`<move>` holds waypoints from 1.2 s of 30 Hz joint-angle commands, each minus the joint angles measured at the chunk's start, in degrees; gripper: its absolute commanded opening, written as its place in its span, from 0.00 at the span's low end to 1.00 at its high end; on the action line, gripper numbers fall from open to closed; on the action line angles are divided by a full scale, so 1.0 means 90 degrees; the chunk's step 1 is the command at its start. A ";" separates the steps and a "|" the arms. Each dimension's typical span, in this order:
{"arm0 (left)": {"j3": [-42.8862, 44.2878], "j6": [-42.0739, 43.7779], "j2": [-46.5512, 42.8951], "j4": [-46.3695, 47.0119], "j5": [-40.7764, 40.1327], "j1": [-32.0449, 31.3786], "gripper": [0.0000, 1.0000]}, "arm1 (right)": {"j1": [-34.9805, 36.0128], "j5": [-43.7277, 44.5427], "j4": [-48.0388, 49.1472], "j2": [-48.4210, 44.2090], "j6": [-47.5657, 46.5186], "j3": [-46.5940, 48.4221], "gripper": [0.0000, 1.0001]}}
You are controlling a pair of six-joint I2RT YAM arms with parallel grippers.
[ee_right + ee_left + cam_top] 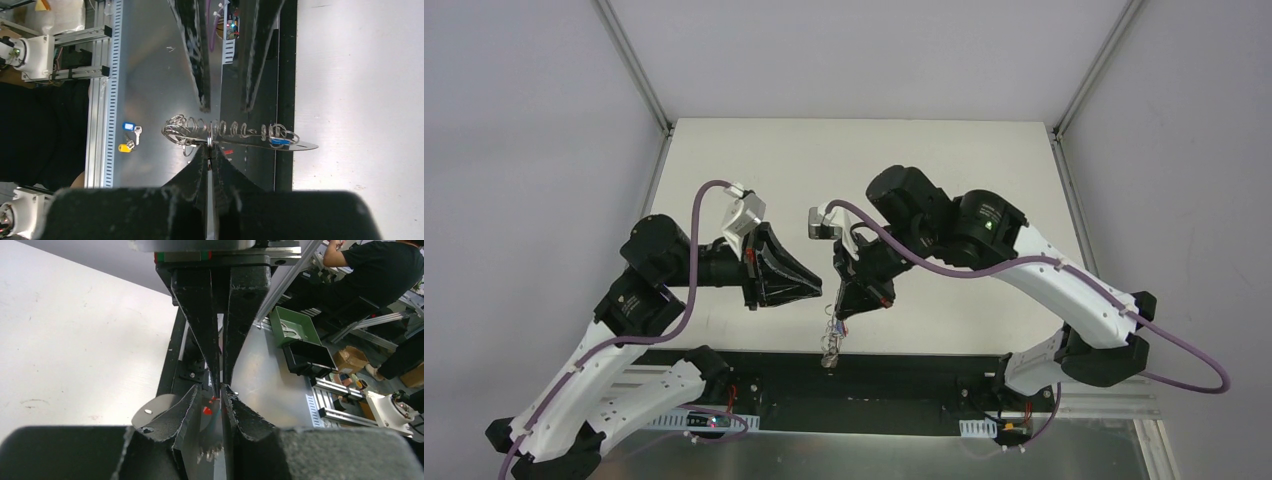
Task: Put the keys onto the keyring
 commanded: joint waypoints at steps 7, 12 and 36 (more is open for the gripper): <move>0.0083 -0.0187 0.0144 0.0027 0.0523 0.0012 0.20 | -0.0194 -0.0628 -0.0120 0.0449 0.0266 0.0759 0.00; 0.0107 -0.0141 0.0233 -0.0139 0.0678 0.0012 0.20 | -0.0223 -0.0731 -0.0200 0.0658 0.0270 0.1064 0.00; 0.0188 0.0263 0.0210 -0.0517 0.0709 0.0015 0.18 | -0.0223 -0.0654 -0.0545 0.0893 0.0169 0.1299 0.00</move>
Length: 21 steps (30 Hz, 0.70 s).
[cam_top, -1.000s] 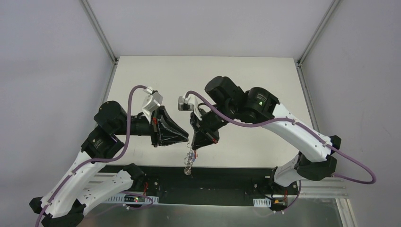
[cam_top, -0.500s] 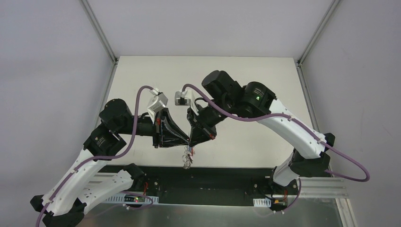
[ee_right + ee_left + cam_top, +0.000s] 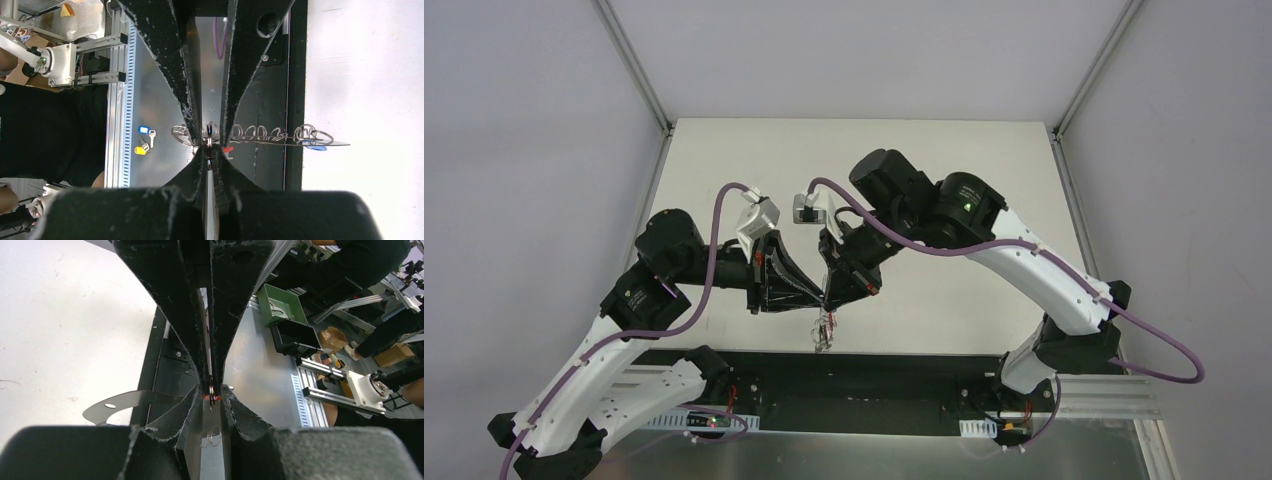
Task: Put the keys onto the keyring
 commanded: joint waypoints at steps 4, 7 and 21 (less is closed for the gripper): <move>0.0248 0.0212 0.0025 -0.0049 0.0303 0.0012 0.12 | -0.0014 -0.0069 -0.0036 -0.0021 0.0049 0.0142 0.00; 0.0266 0.0229 0.0081 -0.0051 0.0388 0.0015 0.07 | -0.0015 -0.0053 0.0025 -0.0040 0.0084 0.0149 0.00; 0.0178 0.0892 -0.0447 0.0073 -0.0214 0.0003 0.00 | 0.0027 0.0254 0.0794 -0.0585 0.0226 -0.0521 0.17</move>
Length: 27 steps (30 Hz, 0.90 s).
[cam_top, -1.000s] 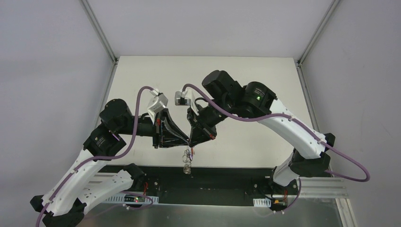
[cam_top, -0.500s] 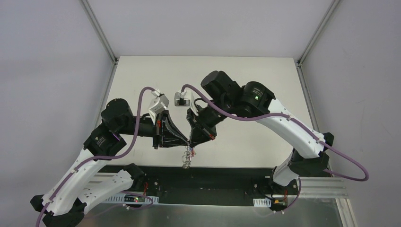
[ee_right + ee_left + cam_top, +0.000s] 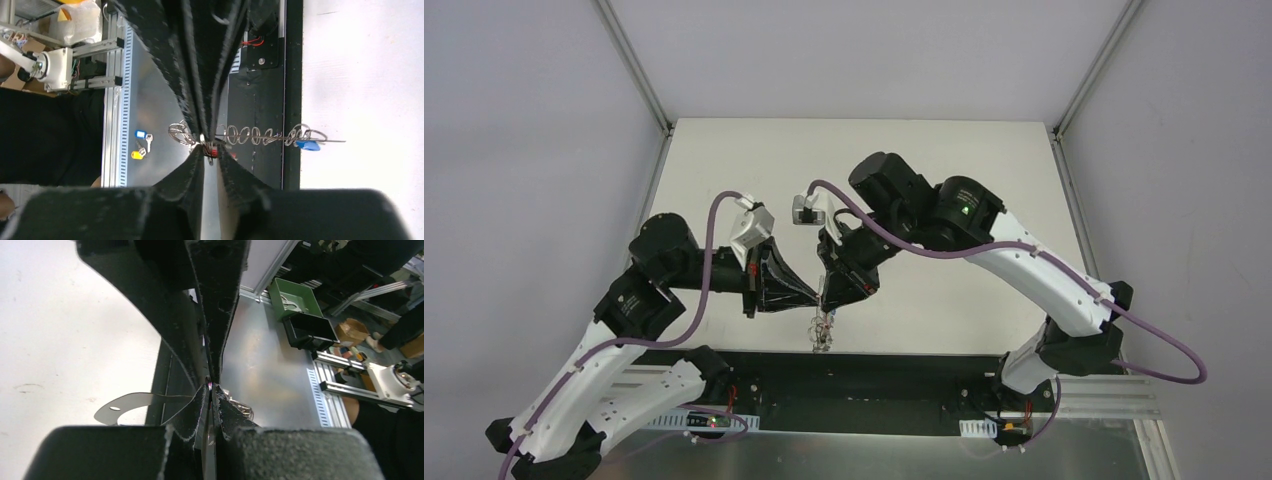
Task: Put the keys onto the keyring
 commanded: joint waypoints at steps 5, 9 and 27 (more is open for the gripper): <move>0.0070 0.0252 -0.0520 0.0951 -0.0404 0.0000 0.00 | 0.0098 0.0763 0.1288 -0.1071 0.0268 -0.0861 0.37; -0.0132 0.0043 -0.0632 0.1647 -0.0486 0.0006 0.00 | 0.0199 0.1206 0.2023 -0.1505 0.0310 -0.1364 0.41; -0.1308 -0.0748 -0.1131 0.4557 -0.1118 0.0000 0.00 | 0.1186 0.2808 0.3363 -0.2088 -0.0818 -0.1950 0.36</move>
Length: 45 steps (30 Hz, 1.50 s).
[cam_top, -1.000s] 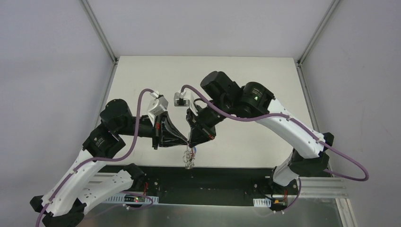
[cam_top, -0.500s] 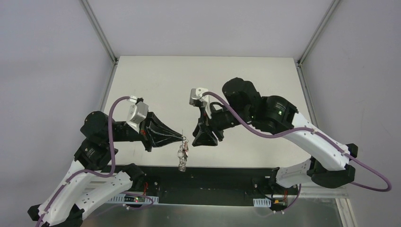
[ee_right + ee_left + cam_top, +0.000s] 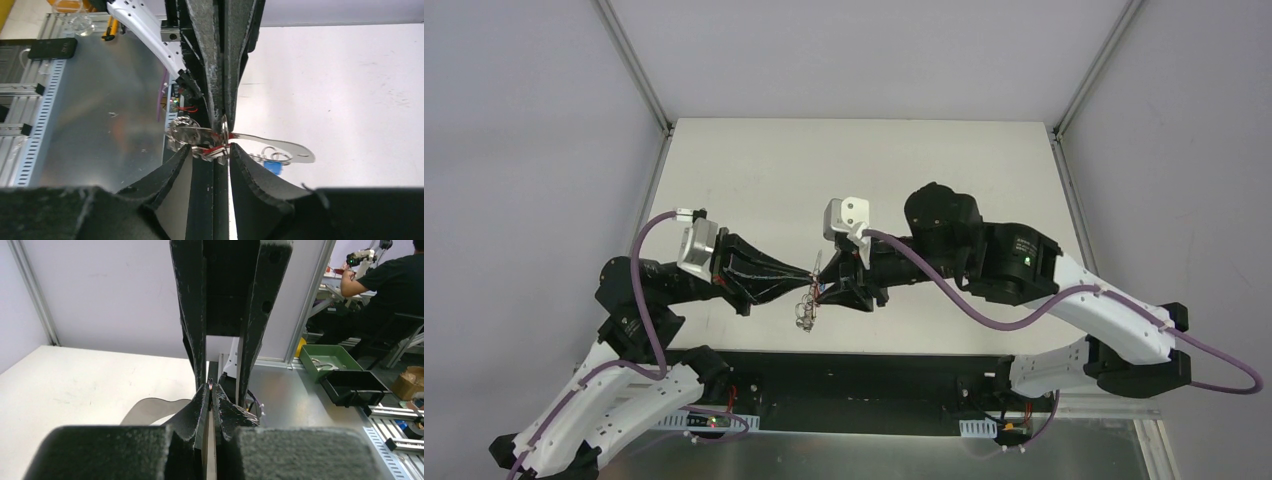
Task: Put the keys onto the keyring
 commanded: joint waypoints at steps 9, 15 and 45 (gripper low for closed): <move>-0.0445 -0.0709 -0.0161 0.1918 -0.0230 0.0003 0.00 | 0.0110 0.0504 0.1341 -0.0549 -0.0393 -0.0592 0.34; -0.0487 -0.0733 -0.0200 0.1952 -0.0234 0.0003 0.00 | 0.0109 0.0320 0.1497 -0.0604 -0.0268 -0.0590 0.34; -0.0575 -0.0747 -0.0196 0.2127 -0.0282 0.0008 0.00 | 0.0109 0.0142 0.1357 -0.0272 -0.0058 -0.0385 0.11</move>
